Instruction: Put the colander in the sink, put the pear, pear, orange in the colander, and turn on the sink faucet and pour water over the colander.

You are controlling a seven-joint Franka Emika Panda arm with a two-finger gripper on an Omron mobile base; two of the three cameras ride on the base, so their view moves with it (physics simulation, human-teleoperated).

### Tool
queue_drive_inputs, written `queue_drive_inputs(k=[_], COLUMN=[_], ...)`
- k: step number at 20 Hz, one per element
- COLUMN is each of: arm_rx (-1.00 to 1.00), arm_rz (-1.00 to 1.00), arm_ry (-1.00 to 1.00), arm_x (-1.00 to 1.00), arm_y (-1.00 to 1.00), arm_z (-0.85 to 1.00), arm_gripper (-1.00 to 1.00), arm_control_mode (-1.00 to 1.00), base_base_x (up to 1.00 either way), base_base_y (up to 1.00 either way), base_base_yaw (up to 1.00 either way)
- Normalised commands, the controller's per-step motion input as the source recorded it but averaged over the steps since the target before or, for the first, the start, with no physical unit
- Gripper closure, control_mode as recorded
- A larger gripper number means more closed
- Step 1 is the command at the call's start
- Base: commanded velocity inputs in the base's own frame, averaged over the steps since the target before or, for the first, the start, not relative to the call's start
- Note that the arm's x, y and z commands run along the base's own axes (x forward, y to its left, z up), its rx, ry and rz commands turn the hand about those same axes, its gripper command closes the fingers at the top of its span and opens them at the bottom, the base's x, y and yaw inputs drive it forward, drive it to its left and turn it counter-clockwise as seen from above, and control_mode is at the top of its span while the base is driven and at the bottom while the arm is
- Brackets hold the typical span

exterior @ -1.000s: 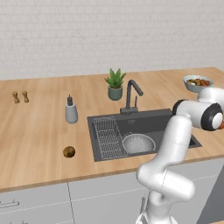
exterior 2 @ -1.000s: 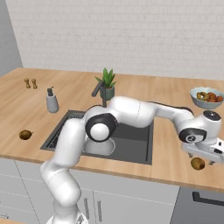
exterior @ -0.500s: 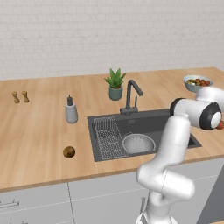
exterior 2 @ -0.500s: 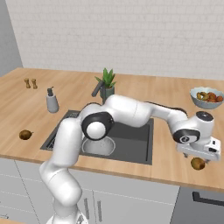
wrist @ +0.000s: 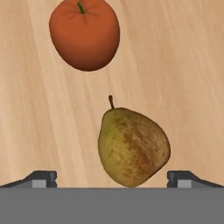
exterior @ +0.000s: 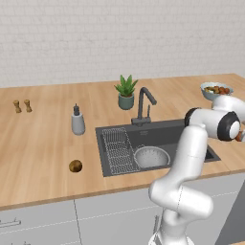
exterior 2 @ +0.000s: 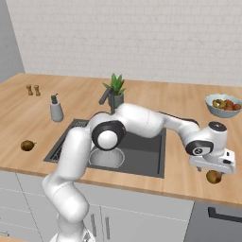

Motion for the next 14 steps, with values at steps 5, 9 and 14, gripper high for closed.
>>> queue_drive_inputs(k=[5, 9, 14], arm_rx=[0.00, 0.00, 0.00], arm_rz=[0.02, 0.03, 0.04], arm_ry=[0.01, 0.01, 0.03], arm_x=[0.00, 0.00, 0.00], arm_y=[-0.10, -0.09, -0.07], arm_z=[-0.01, -0.01, -0.16], arm_gripper=[-1.00, -1.00, -1.00], arm_control_mode=[-1.00, -1.00, -1.00], base_base_x=[0.00, 0.00, 0.00], base_base_y=[0.00, 0.00, 0.00], base_base_yaw=[0.00, 0.00, 0.00])
